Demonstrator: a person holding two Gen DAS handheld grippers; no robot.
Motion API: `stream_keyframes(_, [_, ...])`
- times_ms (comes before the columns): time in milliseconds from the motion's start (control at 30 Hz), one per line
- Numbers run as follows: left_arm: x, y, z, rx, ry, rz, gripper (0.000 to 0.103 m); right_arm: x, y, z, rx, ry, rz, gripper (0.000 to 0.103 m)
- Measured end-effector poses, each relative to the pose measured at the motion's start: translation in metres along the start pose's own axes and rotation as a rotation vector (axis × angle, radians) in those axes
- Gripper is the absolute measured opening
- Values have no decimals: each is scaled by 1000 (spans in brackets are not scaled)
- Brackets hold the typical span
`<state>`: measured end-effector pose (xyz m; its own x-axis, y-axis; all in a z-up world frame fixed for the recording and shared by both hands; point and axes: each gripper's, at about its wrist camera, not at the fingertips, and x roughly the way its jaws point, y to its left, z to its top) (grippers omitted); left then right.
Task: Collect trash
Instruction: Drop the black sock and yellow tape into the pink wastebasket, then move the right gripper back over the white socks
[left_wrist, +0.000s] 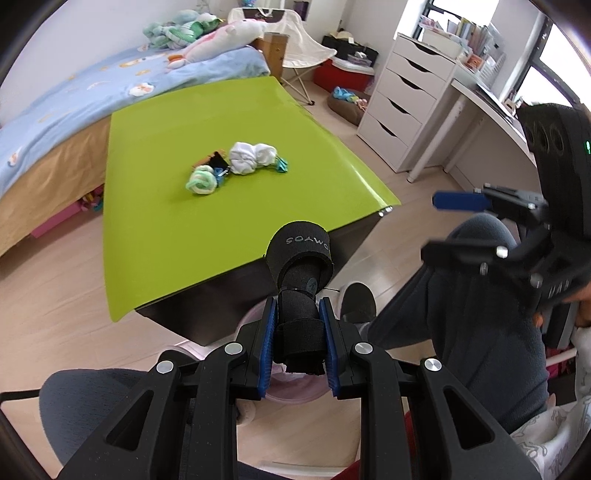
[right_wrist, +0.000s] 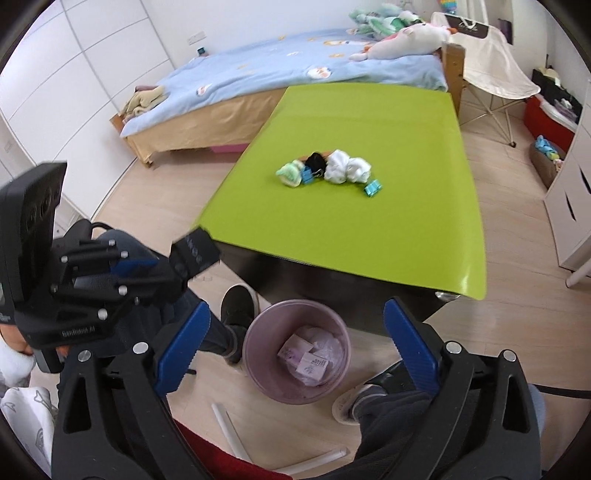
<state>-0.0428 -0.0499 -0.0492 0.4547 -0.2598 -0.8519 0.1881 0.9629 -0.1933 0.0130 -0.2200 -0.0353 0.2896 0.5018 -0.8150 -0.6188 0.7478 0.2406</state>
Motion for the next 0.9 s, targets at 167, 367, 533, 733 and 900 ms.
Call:
stream_keyframes(167, [2, -5, 0, 15, 14, -22, 24, -8, -7, 2, 20, -24, -4, 94])
stream_keyframes(367, [7, -6, 2, 16, 18, -52, 59, -11, -10, 3, 33, -33, 2, 95])
stream_keyframes(533, [8, 1, 4, -24, -12, -25, 87, -10, -11, 2, 32, -30, 5, 97])
stream_keyframes(733, [2, 13, 6, -65, -69, 39, 95, -6, -8, 2, 29, -28, 8, 99])
stream_keyframes(900, [-5, 23, 11, -106, -107, 57, 95, -4, -5, 4, 25, -27, 6, 99])
